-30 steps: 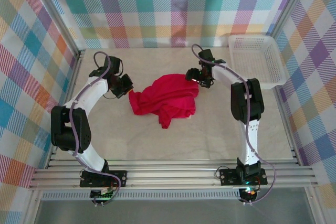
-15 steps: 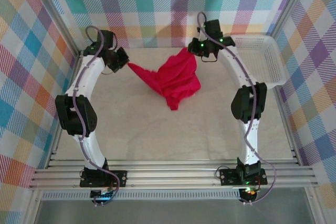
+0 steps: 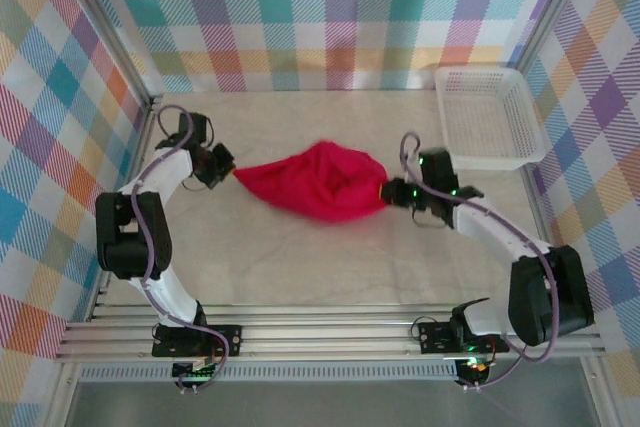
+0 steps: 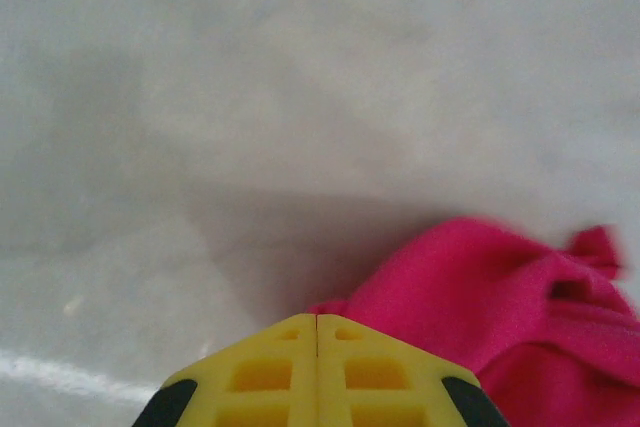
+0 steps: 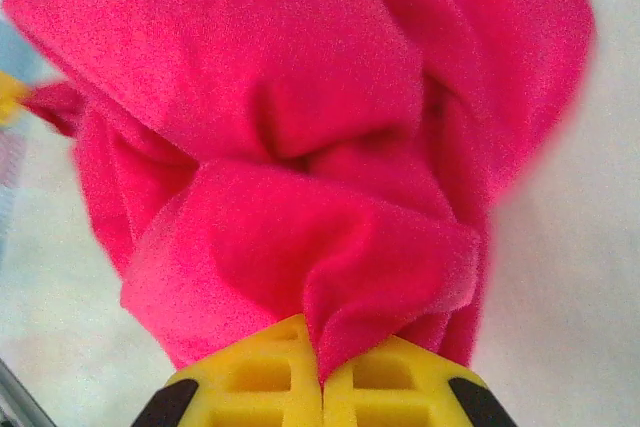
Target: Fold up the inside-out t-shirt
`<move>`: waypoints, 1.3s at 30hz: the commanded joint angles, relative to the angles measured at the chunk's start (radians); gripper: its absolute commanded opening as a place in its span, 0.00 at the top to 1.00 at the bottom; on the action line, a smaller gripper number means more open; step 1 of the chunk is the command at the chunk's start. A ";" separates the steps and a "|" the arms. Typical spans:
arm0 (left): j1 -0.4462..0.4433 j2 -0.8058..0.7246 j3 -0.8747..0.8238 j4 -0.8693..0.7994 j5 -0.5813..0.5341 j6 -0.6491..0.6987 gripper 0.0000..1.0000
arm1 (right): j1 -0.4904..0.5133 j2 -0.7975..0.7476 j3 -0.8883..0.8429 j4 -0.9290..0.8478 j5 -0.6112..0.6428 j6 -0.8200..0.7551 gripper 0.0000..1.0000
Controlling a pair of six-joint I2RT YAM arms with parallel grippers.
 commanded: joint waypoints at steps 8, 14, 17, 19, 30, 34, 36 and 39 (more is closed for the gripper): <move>-0.055 -0.065 -0.023 -0.060 -0.130 0.092 0.98 | 0.004 -0.118 -0.053 -0.042 0.049 0.009 0.54; -0.206 -0.203 0.067 -0.221 -0.357 0.209 0.42 | 0.004 -0.168 0.014 -0.172 0.114 0.013 0.50; -0.321 -0.261 0.079 -0.216 -0.339 0.309 0.36 | 0.001 -0.141 0.007 -0.178 0.140 0.049 0.55; -0.413 -0.293 0.053 -0.163 -0.226 0.406 0.31 | -0.008 -0.123 0.005 -0.168 0.129 0.074 0.56; -0.739 -0.246 -0.130 0.157 -0.055 0.689 0.06 | -0.040 -0.106 0.022 -0.175 0.063 0.079 0.53; -0.763 -0.151 -0.089 0.172 -0.137 0.721 0.06 | -0.042 -0.109 0.006 -0.165 0.032 0.084 0.52; -0.778 -0.089 -0.057 0.170 -0.181 0.742 0.07 | -0.043 -0.107 -0.004 -0.161 0.011 0.083 0.51; -0.795 0.015 0.003 0.134 -0.217 0.775 0.10 | -0.042 -0.103 -0.010 -0.178 -0.004 0.059 0.47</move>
